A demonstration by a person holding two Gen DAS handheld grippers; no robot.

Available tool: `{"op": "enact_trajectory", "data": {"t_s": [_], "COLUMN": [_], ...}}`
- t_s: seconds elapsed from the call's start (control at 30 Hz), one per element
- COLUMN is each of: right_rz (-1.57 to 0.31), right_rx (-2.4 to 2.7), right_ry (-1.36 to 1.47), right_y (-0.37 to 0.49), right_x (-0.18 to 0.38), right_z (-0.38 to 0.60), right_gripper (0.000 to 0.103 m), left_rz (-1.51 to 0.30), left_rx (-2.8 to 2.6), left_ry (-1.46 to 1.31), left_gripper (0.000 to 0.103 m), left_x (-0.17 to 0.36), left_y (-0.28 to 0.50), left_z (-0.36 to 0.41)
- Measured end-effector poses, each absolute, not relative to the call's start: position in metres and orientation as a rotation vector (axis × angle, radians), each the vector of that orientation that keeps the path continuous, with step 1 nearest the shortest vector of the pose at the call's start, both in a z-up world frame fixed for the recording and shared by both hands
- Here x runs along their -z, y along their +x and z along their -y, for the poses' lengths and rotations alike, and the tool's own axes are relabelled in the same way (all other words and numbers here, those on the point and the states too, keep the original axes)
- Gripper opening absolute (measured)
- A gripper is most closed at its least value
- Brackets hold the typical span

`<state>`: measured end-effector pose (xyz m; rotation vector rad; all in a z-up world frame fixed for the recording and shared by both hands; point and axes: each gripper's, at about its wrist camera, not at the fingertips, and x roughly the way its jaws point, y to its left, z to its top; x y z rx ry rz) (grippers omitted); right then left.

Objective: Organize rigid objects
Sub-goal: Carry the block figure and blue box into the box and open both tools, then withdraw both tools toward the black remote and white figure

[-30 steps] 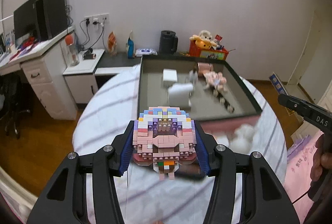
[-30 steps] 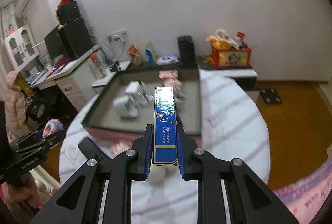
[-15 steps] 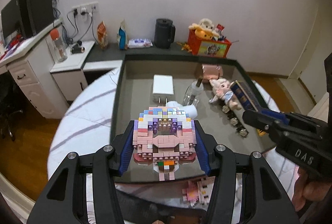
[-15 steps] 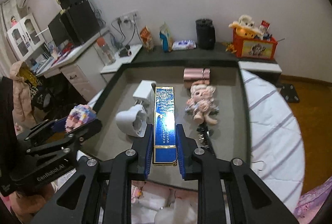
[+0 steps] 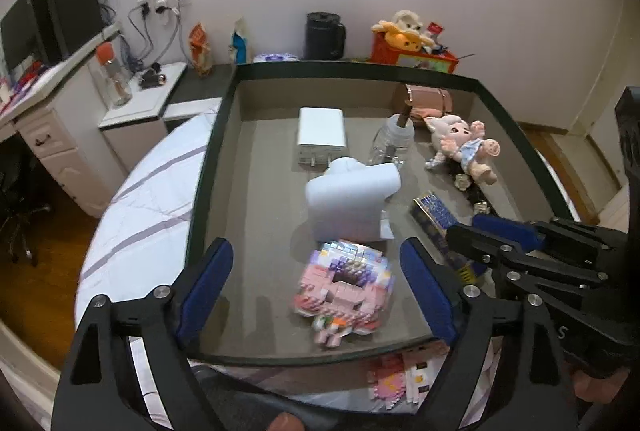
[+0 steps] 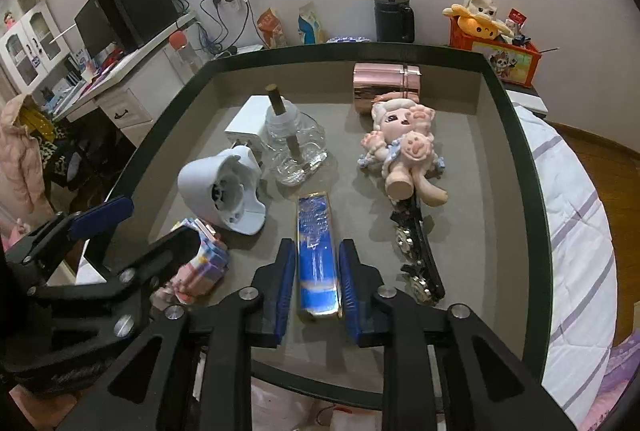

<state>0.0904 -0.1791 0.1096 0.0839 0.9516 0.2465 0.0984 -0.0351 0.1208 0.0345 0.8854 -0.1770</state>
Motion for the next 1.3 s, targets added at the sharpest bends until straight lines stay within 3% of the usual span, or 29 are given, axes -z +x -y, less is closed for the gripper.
{"op": "enact_trajectory", "data": {"t_s": [0.07, 0.13, 0.23, 0.73, 1.3], "right_rz": [-0.944, -0.929, -0.885, -0.685, -0.700], "right_rx": [-0.227, -0.206, -0.186, -0.152, -0.143], "right_ry": [0.075, 0.081, 0.097, 0.183, 0.122], "right_y": [0.089, 0.085, 0.073, -0.020, -0.100], "right_x": [-0.111, -0.116, -0.127, -0.199, -0.191], "right_z": [0.181, 0.188, 0.197, 0.223, 0.212], "right_gripper": [0.044, 0.072, 0.086, 0.088, 0.089], "left_rz": [-0.871, -0.861, -0.832, -0.731, -0.712], "left_rx": [0.148, 0.169, 0.147, 0.131, 0.094], "left_ry": [0.042, 0.006, -0.002, -0.005, -0.054], "left_gripper": [0.096, 0.098, 0.103, 0.103, 0.103], "left_x": [-0.124, -0.130, -0.141, -0.203, -0.212], "left_y": [0.095, 0.089, 0.074, -0.014, -0.076], "left_z": [0.033, 0.028, 0.024, 0.009, -0.012]}}
